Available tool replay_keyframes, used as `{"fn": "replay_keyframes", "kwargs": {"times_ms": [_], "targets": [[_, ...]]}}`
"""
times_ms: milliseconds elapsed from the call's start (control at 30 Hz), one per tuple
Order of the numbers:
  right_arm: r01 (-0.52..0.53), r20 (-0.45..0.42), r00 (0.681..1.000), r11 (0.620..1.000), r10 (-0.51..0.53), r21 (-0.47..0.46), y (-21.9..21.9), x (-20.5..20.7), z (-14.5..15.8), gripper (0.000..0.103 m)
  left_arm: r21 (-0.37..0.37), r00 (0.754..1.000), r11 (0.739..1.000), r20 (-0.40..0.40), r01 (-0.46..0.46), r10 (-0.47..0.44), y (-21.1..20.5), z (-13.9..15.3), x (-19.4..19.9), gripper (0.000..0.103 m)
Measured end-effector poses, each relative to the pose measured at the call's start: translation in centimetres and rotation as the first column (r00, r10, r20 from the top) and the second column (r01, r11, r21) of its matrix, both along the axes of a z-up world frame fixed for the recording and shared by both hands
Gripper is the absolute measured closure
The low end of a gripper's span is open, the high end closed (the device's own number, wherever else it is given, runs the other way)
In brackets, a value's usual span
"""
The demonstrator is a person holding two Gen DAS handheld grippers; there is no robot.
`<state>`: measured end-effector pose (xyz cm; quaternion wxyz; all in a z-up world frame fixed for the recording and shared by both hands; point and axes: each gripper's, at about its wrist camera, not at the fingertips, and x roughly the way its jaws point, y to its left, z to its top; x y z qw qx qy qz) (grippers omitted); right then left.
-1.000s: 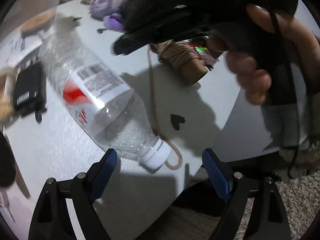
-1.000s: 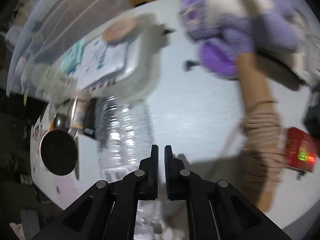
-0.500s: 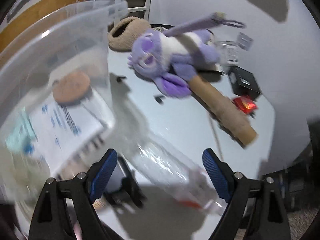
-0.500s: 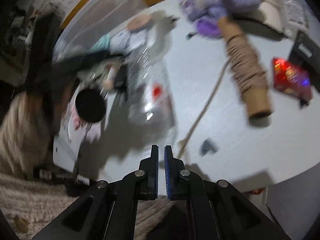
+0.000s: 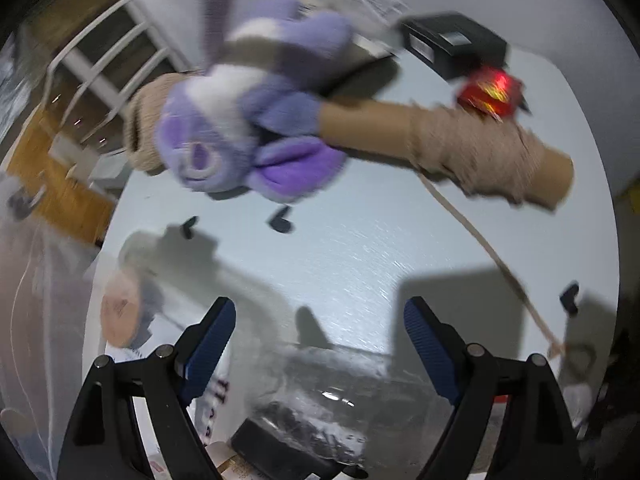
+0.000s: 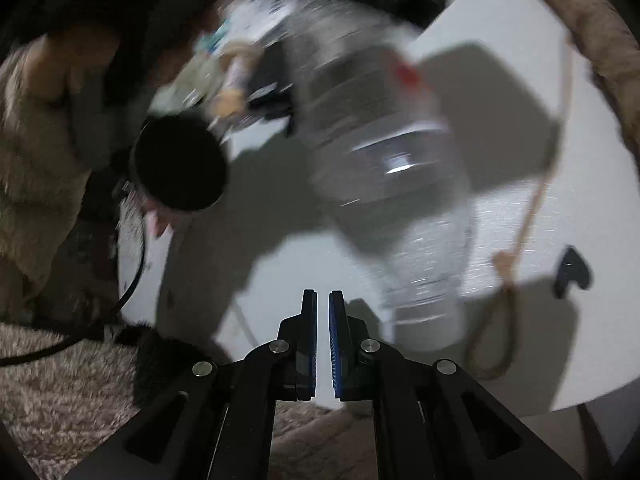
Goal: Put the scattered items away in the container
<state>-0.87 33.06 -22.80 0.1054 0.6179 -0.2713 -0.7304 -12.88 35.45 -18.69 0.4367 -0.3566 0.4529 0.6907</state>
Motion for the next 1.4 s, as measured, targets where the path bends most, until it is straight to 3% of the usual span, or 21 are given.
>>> {"fn": "replay_keyframes", "kwargs": {"times_ms": [167,433,800,933,1100,1200,1267,1400], "targets": [[0.158,0.013,0.987,0.986,-0.159,0.057,3.0,0.5,-0.5,0.097,-0.006,0.999,1.0,0.039,0.013,-0.012,-0.5,-0.5,0.3,0.017],[0.323,-0.007,0.946,0.939,-0.324,0.122,7.7,-0.1,-0.7,0.097,-0.027,0.997,0.999,0.071,-0.034,0.035,-2.4,-1.6,0.8,0.017],[0.301,-0.029,0.954,0.949,-0.3,0.092,9.8,-3.1,-0.2,0.097,-0.003,0.967,0.981,0.166,-0.194,0.192,-5.1,-1.6,2.2,0.017],[0.344,-0.042,0.939,0.937,-0.342,0.061,10.3,-2.4,0.1,0.097,0.029,0.919,0.955,0.284,-0.294,0.274,-7.5,0.1,2.7,0.017],[0.408,-0.027,0.911,0.911,-0.411,-0.061,11.4,-1.6,0.0,0.097,0.05,0.83,0.908,0.429,-0.417,0.357,-10.4,2.2,3.5,0.017],[0.409,-0.027,0.911,0.909,-0.412,-0.084,11.5,-1.3,0.2,0.097,0.02,0.786,0.91,0.511,-0.415,0.347,-10.8,2.7,5.7,0.017],[0.406,-0.028,0.912,0.909,-0.41,-0.095,11.6,-1.1,0.3,0.097,-0.007,0.779,0.916,0.525,-0.401,0.344,-10.6,2.5,7.4,0.017],[0.385,-0.023,0.921,0.917,-0.389,-0.109,11.3,-1.0,0.3,0.097,-0.071,0.792,0.926,0.497,-0.37,0.354,-9.7,1.2,9.9,0.017]]}}
